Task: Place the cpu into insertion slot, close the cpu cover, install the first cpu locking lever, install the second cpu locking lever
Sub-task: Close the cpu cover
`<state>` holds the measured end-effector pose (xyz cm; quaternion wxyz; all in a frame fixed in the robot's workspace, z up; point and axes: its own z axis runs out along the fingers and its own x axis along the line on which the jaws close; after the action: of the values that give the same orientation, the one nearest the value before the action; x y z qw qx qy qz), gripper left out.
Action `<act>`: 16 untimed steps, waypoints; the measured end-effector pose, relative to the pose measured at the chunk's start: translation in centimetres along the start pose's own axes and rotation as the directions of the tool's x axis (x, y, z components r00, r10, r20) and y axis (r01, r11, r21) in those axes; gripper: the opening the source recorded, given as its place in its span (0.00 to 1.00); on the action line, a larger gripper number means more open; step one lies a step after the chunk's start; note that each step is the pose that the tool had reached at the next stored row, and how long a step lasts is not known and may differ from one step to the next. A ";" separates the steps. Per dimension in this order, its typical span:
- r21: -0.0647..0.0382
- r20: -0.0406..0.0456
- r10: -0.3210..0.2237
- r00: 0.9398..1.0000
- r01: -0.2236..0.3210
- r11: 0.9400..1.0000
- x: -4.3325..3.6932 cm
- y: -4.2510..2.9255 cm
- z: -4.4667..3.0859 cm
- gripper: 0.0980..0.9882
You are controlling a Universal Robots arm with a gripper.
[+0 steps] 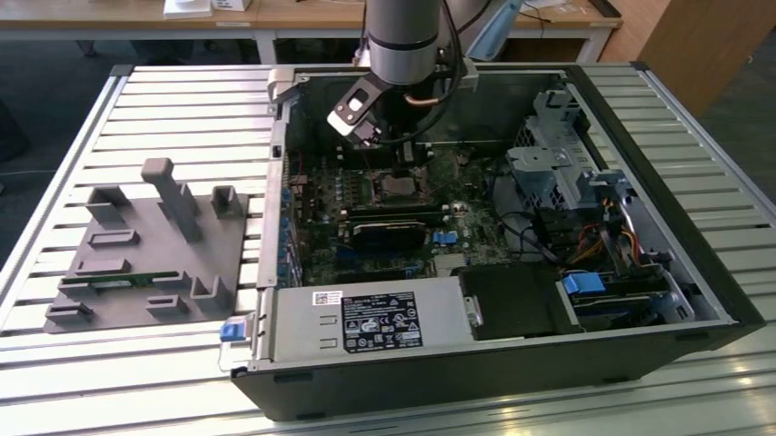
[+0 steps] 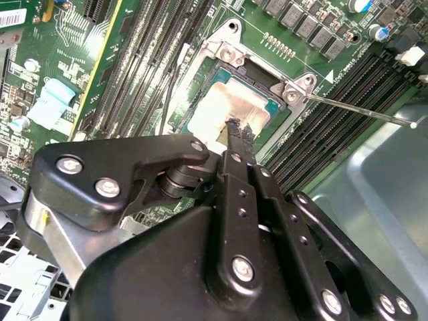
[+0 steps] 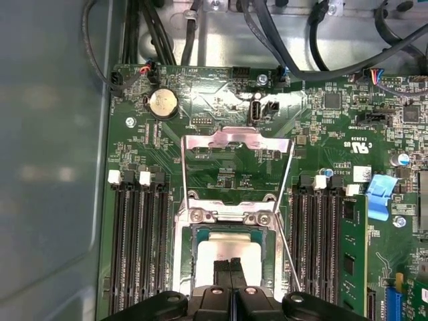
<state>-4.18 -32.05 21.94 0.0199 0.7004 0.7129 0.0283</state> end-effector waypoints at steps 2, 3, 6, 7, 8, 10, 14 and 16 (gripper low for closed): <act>0.000 0.001 0.000 1.000 0.000 1.000 -0.01 0.00 -0.08 0.01; 0.000 0.000 0.000 1.000 0.000 1.000 -0.01 0.00 -0.14 0.01; 0.000 0.000 0.000 1.000 0.000 1.000 0.00 0.03 -0.48 0.01; 0.000 0.000 0.000 1.000 0.000 1.000 0.00 0.04 -0.61 0.01; 0.000 0.000 0.000 1.000 0.000 1.000 0.00 0.05 -0.73 0.01; 0.000 0.000 0.000 1.000 0.000 1.000 0.01 0.07 -1.03 0.01; 0.000 0.000 0.000 1.000 0.000 1.000 0.02 0.12 -1.78 0.01; 0.000 0.000 0.000 1.000 0.000 1.000 0.02 0.15 -2.23 0.01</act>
<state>-4.19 -32.06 24.18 0.0199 0.7004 0.7129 0.0281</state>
